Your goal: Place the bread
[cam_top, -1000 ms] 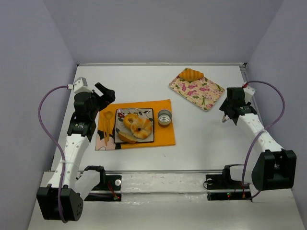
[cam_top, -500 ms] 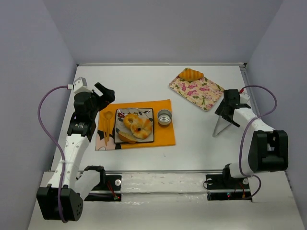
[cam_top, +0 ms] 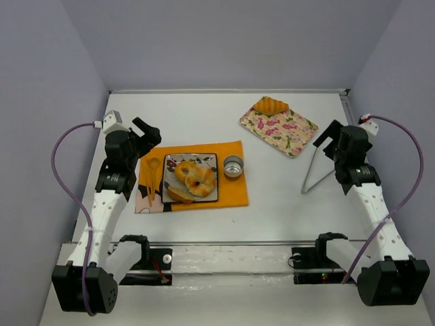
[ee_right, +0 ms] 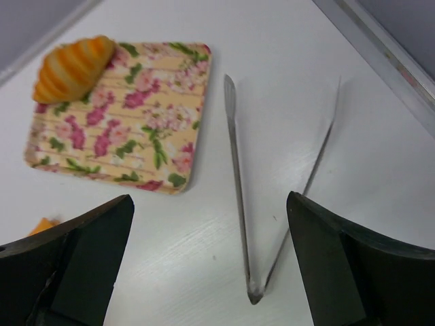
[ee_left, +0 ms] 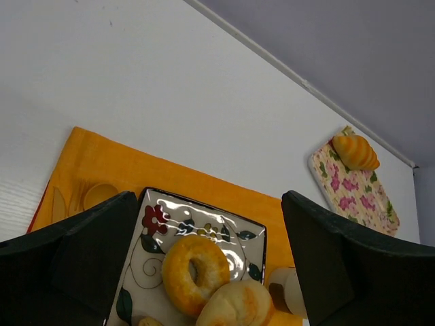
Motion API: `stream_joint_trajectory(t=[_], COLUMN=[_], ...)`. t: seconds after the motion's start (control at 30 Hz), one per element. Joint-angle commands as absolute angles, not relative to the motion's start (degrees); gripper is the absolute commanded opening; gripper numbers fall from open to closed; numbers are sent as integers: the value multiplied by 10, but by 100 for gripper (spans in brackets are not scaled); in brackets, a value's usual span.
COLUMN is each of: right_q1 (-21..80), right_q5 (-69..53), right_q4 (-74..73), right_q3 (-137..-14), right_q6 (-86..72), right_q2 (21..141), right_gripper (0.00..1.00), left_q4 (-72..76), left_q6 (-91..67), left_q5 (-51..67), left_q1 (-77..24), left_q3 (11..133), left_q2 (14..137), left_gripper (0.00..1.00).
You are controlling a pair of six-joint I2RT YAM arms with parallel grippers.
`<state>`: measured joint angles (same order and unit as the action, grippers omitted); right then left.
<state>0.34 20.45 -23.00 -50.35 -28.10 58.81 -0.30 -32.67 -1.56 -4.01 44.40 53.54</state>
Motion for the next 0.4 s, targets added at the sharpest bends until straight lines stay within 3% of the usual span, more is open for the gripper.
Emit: stream_joint_trajectory(t=[0.0,0.2,0.37], right_q1=[4,4,4], right_q5=[176,196,167], right_q4=[-138,-71,-48], right_q3=[-462,-383,-379], right_q6=[-286,-293,-274], right_q2=[510,416,415], right_gripper=[100,100,100], left_q4=[2,1,-17], left_q6=[-325,-328,-331], left_q5=[-51,-75,-84], left_q1=[-39,-39,-39], left_q3=[453,457,457], left_q2=[530,532,531], left_gripper=[99,99,99])
